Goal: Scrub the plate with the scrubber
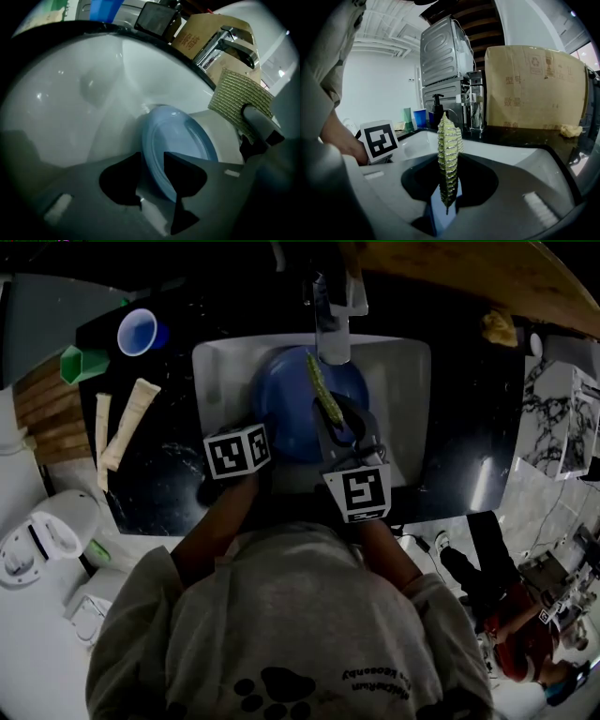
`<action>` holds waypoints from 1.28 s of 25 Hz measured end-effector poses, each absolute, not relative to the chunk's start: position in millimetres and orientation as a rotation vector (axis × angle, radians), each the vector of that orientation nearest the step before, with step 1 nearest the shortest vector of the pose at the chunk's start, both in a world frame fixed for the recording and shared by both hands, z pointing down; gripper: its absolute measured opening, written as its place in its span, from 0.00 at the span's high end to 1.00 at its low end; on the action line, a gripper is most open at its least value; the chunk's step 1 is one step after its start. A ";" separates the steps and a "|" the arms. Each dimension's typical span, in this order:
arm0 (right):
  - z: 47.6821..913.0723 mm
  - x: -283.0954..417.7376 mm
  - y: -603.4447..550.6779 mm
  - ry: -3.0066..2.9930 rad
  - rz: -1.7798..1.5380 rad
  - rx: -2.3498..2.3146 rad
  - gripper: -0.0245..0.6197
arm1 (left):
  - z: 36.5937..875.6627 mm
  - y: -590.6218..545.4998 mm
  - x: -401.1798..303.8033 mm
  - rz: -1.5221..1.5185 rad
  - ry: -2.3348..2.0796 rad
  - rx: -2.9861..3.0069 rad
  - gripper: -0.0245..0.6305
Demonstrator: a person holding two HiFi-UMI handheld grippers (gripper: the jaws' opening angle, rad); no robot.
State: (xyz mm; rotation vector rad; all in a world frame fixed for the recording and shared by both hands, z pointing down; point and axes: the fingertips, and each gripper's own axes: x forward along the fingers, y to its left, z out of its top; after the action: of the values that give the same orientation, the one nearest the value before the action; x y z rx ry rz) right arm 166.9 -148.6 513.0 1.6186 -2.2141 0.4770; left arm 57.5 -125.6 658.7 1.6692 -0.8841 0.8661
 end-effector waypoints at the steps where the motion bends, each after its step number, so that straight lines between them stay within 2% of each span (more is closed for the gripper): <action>1: 512.9 167.7 -148.5 -2.212 0.478 1.622 0.85 | 660.0 -124.7 58.4 0.856 -0.886 1.650 0.72; 7: 513.8 168.8 -146.8 -2.202 0.482 1.635 0.85 | 665.8 -122.5 60.1 0.875 -0.918 1.613 0.74; 10: 513.8 168.4 -145.6 -2.199 0.475 1.634 0.85 | 666.5 -122.3 59.8 0.901 -0.935 1.598 0.87; 18: 511.1 166.4 -136.6 -2.170 0.445 1.594 0.85 | 658.8 -123.5 63.8 0.696 -0.902 1.505 0.93; 32: 480.1 150.9 -109.3 -2.108 0.143 1.378 0.85 | 571.7 -129.0 44.9 0.462 -0.929 1.723 0.93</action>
State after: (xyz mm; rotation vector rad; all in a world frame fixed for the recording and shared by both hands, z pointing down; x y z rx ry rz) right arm 150.9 -109.3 480.1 1.3781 -2.1079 0.1425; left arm 44.9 -129.0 571.7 1.7234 -0.9293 0.4624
